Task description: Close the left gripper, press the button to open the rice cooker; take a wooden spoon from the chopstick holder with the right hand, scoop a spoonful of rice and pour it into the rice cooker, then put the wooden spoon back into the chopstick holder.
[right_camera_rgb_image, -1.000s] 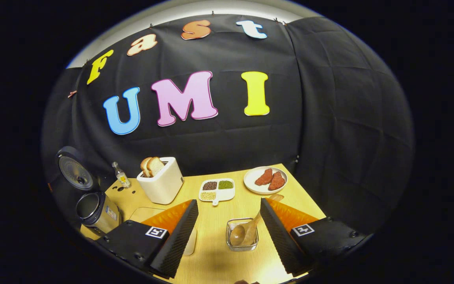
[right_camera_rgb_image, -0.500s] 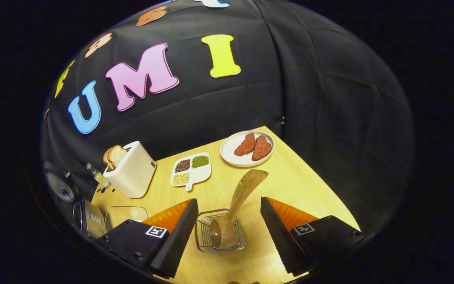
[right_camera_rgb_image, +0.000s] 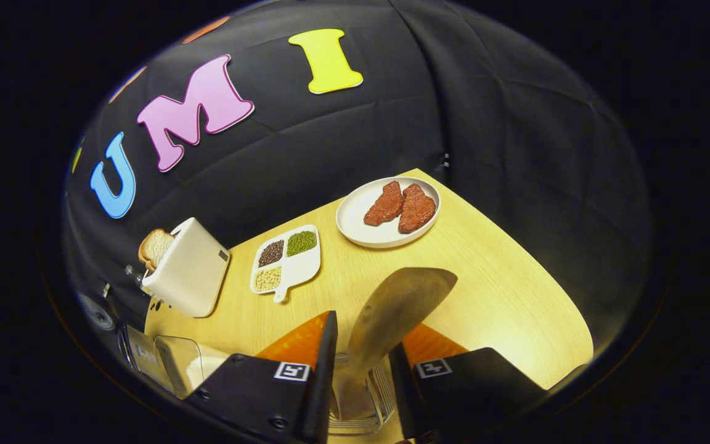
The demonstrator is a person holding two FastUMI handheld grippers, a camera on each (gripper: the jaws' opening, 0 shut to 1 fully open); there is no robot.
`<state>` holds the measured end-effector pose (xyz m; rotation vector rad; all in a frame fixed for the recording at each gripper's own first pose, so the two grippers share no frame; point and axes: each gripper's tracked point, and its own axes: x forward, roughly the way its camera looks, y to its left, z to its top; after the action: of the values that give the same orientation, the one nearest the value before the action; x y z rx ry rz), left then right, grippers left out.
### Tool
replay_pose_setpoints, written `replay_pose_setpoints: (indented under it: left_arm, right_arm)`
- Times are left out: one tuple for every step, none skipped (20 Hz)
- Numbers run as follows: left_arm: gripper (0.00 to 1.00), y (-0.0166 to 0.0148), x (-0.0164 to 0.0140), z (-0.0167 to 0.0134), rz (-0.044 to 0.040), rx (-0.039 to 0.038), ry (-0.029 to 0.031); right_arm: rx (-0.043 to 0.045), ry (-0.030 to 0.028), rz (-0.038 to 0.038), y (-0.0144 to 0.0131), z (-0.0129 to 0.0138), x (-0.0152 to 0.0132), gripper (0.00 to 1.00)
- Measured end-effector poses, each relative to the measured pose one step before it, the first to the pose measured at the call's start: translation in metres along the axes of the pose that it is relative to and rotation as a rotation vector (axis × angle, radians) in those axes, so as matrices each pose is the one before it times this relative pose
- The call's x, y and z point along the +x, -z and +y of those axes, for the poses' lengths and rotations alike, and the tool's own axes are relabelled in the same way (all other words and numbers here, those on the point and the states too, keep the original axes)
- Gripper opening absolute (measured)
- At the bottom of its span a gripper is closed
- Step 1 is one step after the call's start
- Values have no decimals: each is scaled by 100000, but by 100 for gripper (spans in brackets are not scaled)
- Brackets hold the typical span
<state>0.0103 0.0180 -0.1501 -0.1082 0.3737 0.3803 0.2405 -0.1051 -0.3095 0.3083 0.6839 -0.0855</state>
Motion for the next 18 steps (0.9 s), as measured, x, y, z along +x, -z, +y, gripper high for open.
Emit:
replay_pose_setpoints:
  left_arm:
    - [96,349,13,109,692,-66,-187]
    - [96,317,-135,109,269,-375,-206]
    - [96,131,38,185,-251,-798,-636]
    - [96,203,-57,33,-21,-1188,56]
    - [96,224,-63,-137,174,-1278,652]
    - [96,220,-29,21,-75,-1000,303]
    - [96,-81,-68,109,-205,-586,316]
    - [96,94,-63,42,-411,-180,369]
    - [96,-123,-83,208,-545,64,369]
    - [96,-107,-48,293,-699,176,296]
    - [96,-277,-9,387,-635,197,245]
    - [96,-116,-24,379,-536,-30,445]
    - [96,-213,66,468,-483,-419,548]
    - [96,-57,113,469,-471,-582,609]
    - [96,-106,94,509,-389,-582,696]
    - [96,57,157,547,-312,-466,579]
    - [96,60,169,567,-25,-499,691]
    - [96,165,192,486,-127,-581,999]
  right_arm:
    - [190,-27,-648,-168,91,-10,23]
    - [-627,-935,-659,-27,344,-94,25]
    - [-226,-396,-64,669,-186,816,25]
    - [-347,-1009,203,-817,485,-2234,23]
    - [-27,-1559,1025,254,565,651,20]
    - [-592,-322,124,42,217,-810,20]
    - [-833,-482,-494,-317,277,-306,15]
    - [-1402,-609,-2086,-532,381,-562,13]
    - [-1902,-285,-2120,-652,346,-345,13]
    - [-1469,-250,-1997,-813,413,-810,13]
    - [-989,-580,-2223,-1007,506,-592,13]
    - [-853,-940,-2126,-1000,633,-534,13]
    - [-797,-584,-1891,-964,657,-849,13]
    - [-723,-394,-1927,-954,593,-607,13]
    - [-400,-1002,-2172,-954,824,-799,13]
    - [-156,-1831,-2185,-837,1159,-704,13]
    - [-341,-2413,-1638,-522,1353,-722,13]
    - [-582,-2746,-1431,-377,1379,-543,13]
